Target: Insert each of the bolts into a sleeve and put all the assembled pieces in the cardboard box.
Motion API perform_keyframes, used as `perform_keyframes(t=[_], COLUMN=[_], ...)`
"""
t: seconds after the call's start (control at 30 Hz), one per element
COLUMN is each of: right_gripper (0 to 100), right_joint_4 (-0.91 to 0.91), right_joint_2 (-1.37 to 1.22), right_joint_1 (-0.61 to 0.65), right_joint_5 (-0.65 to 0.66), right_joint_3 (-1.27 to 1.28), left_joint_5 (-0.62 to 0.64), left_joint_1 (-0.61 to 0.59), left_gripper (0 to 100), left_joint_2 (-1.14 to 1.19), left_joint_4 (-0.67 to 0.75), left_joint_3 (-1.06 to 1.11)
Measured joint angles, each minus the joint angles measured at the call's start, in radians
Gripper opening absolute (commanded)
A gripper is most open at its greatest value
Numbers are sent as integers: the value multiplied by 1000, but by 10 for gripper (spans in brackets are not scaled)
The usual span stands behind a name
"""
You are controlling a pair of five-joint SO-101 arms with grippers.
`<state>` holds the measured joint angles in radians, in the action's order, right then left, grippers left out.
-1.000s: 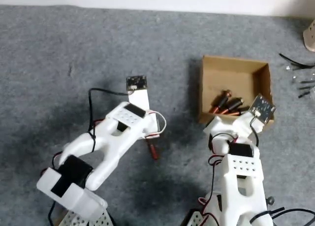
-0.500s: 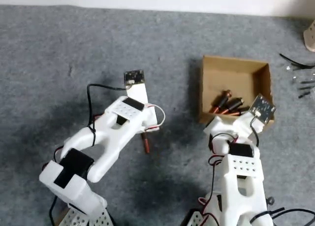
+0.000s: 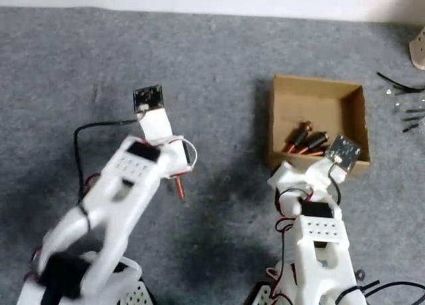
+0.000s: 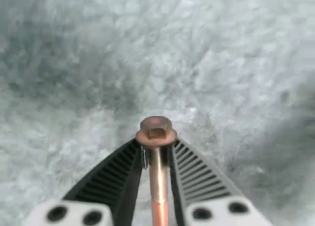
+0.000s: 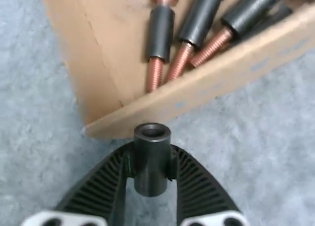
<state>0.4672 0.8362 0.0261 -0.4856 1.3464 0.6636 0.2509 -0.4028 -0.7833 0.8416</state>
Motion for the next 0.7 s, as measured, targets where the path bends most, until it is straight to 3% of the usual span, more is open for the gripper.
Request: perform_keyframes(t=[0.2,0.37,0.7], right_gripper=[3,3,3], right_joint_4=[-143,-164,-339], right_joint_2=[0,0,0], right_joint_1=[91,141,232], right_joint_5=[144,158,166], right_joint_3=[63,68,72], left_joint_5=[-44,-137,-147], left_joint_1=[-3,-15,-15], left_gripper=[5,5,5], left_joint_2=[-301,-545,-994], left_joint_4=[129,222,278], left_joint_3=[218,390,611])
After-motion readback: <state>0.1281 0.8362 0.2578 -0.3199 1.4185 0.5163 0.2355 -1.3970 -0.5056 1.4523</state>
